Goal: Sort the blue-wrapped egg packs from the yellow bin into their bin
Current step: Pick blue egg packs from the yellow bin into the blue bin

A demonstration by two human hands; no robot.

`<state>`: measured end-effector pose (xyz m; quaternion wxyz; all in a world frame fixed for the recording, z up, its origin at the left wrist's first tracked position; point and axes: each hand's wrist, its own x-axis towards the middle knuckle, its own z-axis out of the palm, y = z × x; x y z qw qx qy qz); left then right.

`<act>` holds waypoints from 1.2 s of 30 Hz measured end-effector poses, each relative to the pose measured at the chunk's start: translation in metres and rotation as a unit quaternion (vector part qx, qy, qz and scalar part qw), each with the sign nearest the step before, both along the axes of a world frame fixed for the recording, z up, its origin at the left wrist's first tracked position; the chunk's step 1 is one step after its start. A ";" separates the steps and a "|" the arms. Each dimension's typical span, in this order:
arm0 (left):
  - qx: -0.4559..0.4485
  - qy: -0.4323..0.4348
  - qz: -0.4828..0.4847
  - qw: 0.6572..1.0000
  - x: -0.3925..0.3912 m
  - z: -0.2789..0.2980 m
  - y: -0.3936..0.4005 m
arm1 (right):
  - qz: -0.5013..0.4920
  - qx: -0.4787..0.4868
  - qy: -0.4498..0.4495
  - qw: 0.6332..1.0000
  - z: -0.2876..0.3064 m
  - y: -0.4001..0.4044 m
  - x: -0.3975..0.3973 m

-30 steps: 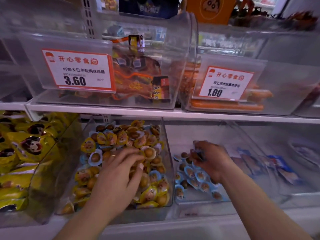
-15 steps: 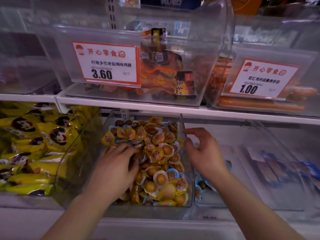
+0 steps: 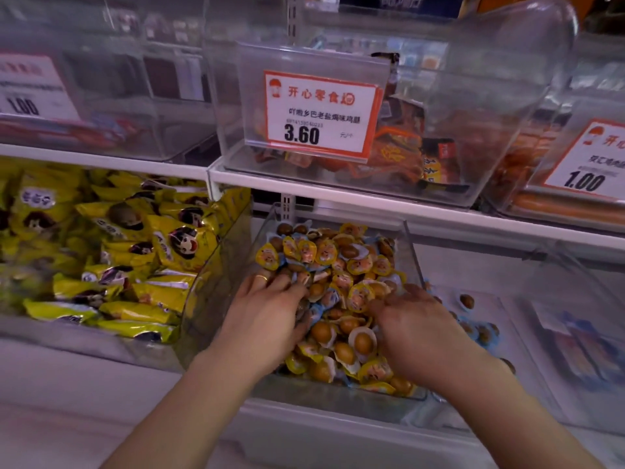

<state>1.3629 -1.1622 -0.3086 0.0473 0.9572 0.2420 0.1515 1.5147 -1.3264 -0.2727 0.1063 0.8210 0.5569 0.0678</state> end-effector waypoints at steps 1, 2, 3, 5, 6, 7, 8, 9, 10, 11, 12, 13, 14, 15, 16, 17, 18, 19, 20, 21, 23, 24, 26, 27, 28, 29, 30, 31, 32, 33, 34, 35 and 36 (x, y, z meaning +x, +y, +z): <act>0.003 0.023 -0.006 1.000 0.001 -0.001 0.000 | -0.003 -0.013 0.006 1.000 0.001 0.001 -0.001; 0.006 0.051 -0.009 0.999 0.001 -0.003 0.000 | -0.009 -0.016 0.015 1.000 0.002 0.002 -0.002; 0.008 0.072 -0.009 0.997 0.002 -0.004 0.000 | -0.018 -0.013 0.023 0.999 0.003 0.003 -0.002; 0.008 0.055 -0.005 0.998 0.003 -0.004 -0.001 | -0.029 -0.009 0.024 0.999 0.004 0.004 -0.002; 0.010 0.030 -0.002 1.000 0.003 -0.004 -0.001 | -0.030 -0.005 0.029 0.999 0.004 0.004 -0.001; 0.011 0.009 0.001 1.000 0.002 -0.003 -0.002 | -0.034 0.009 0.047 0.998 0.006 0.003 0.000; 0.008 -0.006 0.003 1.000 0.001 -0.002 -0.002 | -0.041 0.035 0.073 0.996 0.010 0.003 0.002; 0.000 -0.019 0.002 1.000 0.001 -0.002 -0.001 | -0.049 0.075 0.098 0.991 0.015 0.002 0.005; -0.013 -0.037 -0.001 0.999 0.000 -0.001 -0.001 | -0.052 0.129 0.118 0.983 0.020 0.002 0.007; -0.032 -0.066 -0.004 0.997 0.000 0.000 -0.002 | -0.049 0.186 0.131 0.973 0.024 0.002 0.009; -0.057 -0.104 -0.004 0.993 -0.001 0.001 -0.003 | -0.041 0.231 0.141 0.962 0.026 0.005 0.008; -0.084 -0.143 0.002 0.986 -0.001 0.003 -0.003 | -0.032 0.252 0.151 0.955 0.026 0.009 0.004; -0.111 -0.172 0.012 0.979 -0.001 0.004 -0.003 | -0.024 0.254 0.159 0.954 0.025 0.014 0.000; -0.130 -0.184 0.019 0.974 -0.001 0.005 -0.003 | -0.019 0.239 0.165 0.957 0.021 0.020 -0.005; -0.133 -0.178 0.019 0.975 -0.002 0.005 -0.003 | -0.018 0.210 0.169 0.963 0.016 0.026 -0.009; -0.116 -0.156 0.014 0.981 -0.003 0.004 -0.003 | -0.022 0.174 0.172 0.969 0.011 0.031 -0.012; -0.086 -0.123 0.002 0.989 -0.004 0.002 -0.003 | -0.028 0.140 0.173 0.974 0.007 0.036 -0.013; -0.056 -0.089 -0.013 0.994 -0.006 0.000 -0.003 | -0.037 0.114 0.173 0.978 0.007 0.039 -0.012; -0.038 -0.061 -0.027 0.997 -0.008 -0.002 -0.003 | -0.048 0.097 0.173 0.979 0.008 0.040 -0.010; -0.030 -0.041 -0.039 0.998 -0.009 -0.003 -0.003 | -0.060 0.087 0.172 0.979 0.009 0.042 -0.006; -0.023 -0.003 -0.053 0.998 -0.011 -0.005 -0.002 | -0.083 0.062 0.158 0.982 0.016 0.041 0.003; -0.017 0.021 -0.056 0.998 -0.011 -0.005 -0.002 | -0.094 0.050 0.151 0.983 0.020 0.040 0.007; -0.002 0.049 -0.059 0.997 -0.011 -0.006 0.000 | -0.108 0.058 0.140 0.983 0.029 0.037 0.013; 0.003 0.051 -0.060 0.997 -0.011 -0.006 0.000 | -0.107 0.085 0.135 0.981 0.031 0.037 0.015; 0.007 0.046 -0.059 0.997 -0.011 -0.006 0.000 | -0.100 0.126 0.144 0.976 0.030 0.038 0.014; 0.013 0.035 -0.057 0.998 -0.011 -0.006 -0.001 | -0.084 0.169 0.167 0.968 0.027 0.041 0.010; 0.021 0.025 -0.053 0.998 -0.011 -0.006 -0.001 | -0.062 0.197 0.195 0.959 0.022 0.045 0.004; 0.027 0.019 -0.048 0.998 -0.011 -0.006 -0.002 | -0.039 0.197 0.216 0.956 0.014 0.050 -0.004; 0.028 0.013 -0.043 0.999 -0.011 -0.006 -0.002 | -0.022 0.175 0.222 0.959 0.005 0.055 -0.012; 0.024 0.002 -0.041 0.999 -0.011 -0.006 -0.001 | -0.011 0.147 0.210 0.967 -0.006 0.059 -0.018; 0.014 -0.012 -0.041 0.999 -0.012 -0.006 -0.001 | -0.005 0.130 0.188 0.973 -0.015 0.061 -0.021; 0.004 -0.025 -0.041 0.999 -0.012 -0.006 -0.001 | -0.005 0.126 0.172 0.977 -0.021 0.063 -0.022; -0.002 -0.033 -0.038 0.999 -0.012 -0.006 -0.001 | -0.008 0.131 0.164 0.978 -0.023 0.063 -0.020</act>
